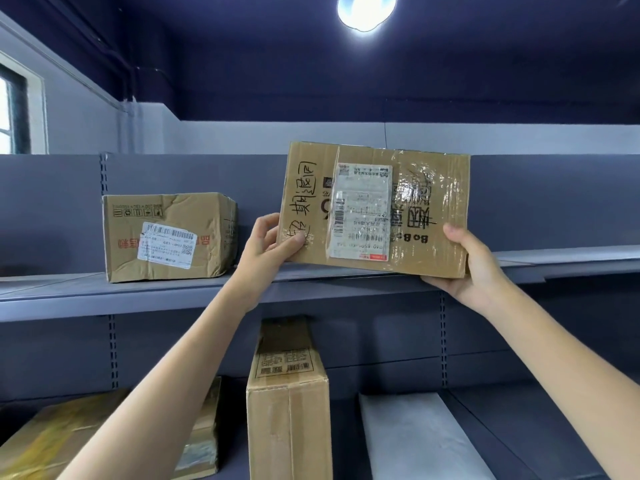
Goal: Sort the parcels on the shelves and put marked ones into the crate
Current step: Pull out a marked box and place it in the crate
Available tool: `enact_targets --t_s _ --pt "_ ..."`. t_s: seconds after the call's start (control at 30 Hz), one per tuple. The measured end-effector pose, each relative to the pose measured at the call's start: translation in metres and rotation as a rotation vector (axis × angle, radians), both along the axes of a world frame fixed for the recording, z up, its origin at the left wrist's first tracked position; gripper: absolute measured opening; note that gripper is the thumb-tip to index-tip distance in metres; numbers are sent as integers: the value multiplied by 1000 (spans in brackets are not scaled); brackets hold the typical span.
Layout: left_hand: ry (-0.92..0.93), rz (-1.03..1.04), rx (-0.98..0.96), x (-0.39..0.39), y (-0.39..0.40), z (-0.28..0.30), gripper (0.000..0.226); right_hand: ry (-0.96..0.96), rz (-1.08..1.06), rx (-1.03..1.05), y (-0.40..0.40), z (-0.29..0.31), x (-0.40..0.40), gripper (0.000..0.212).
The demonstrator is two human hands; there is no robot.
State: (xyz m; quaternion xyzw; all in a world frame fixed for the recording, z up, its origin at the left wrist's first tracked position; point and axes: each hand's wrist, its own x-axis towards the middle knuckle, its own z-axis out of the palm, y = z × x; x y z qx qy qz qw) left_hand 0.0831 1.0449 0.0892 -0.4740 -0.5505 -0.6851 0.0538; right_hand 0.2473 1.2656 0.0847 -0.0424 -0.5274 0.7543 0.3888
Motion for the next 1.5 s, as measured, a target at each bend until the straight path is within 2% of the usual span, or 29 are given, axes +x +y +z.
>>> enact_targets --t_s 0.07,0.13,0.27,0.37,0.53,0.67,0.77,0.93,1.0,1.03,1.1,1.17,1.27,1.5 --pt "-13 -36 43 0 -4 -2 40 27 16 -50 -9 -2 -1 24" --pt "-42 -34 111 -2 -7 -4 51 51 29 -84 -23 -7 -3 17" --pt "-221 -4 289 -4 -13 -3 111 90 78 -164 -62 -20 -8 13" --pt "-285 -5 359 -3 -19 -2 127 93 124 -188 -89 -32 -16 12" --pt "-371 -151 375 2 -34 -17 120 98 217 -161 -129 -49 -27 22" --pt "-348 -271 308 16 -41 -39 94 32 280 -43 -161 -53 -39 63" --pt "-338 -265 383 15 -55 -37 88 -30 300 33 -174 -53 -43 64" --pt "-267 -205 366 9 -89 -26 86 105 57 153 -164 -42 -32 82" --pt "-255 -180 328 7 -102 -23 81 89 11 224 -159 -37 -25 101" --pt "-249 -173 308 6 -108 -22 79 73 13 272 -158 -36 -23 103" --pt "-240 -175 263 5 -120 -21 77 25 35 394 -162 -35 -22 92" --pt "-237 -173 221 6 -130 -20 74 -23 29 497 -171 -39 -24 70" --pt "-226 -126 182 6 -143 -23 64 -17 24 505 -188 -50 -31 50" --pt "-185 -61 150 6 -171 -38 62 -6 -25 469 -217 -71 -36 62"
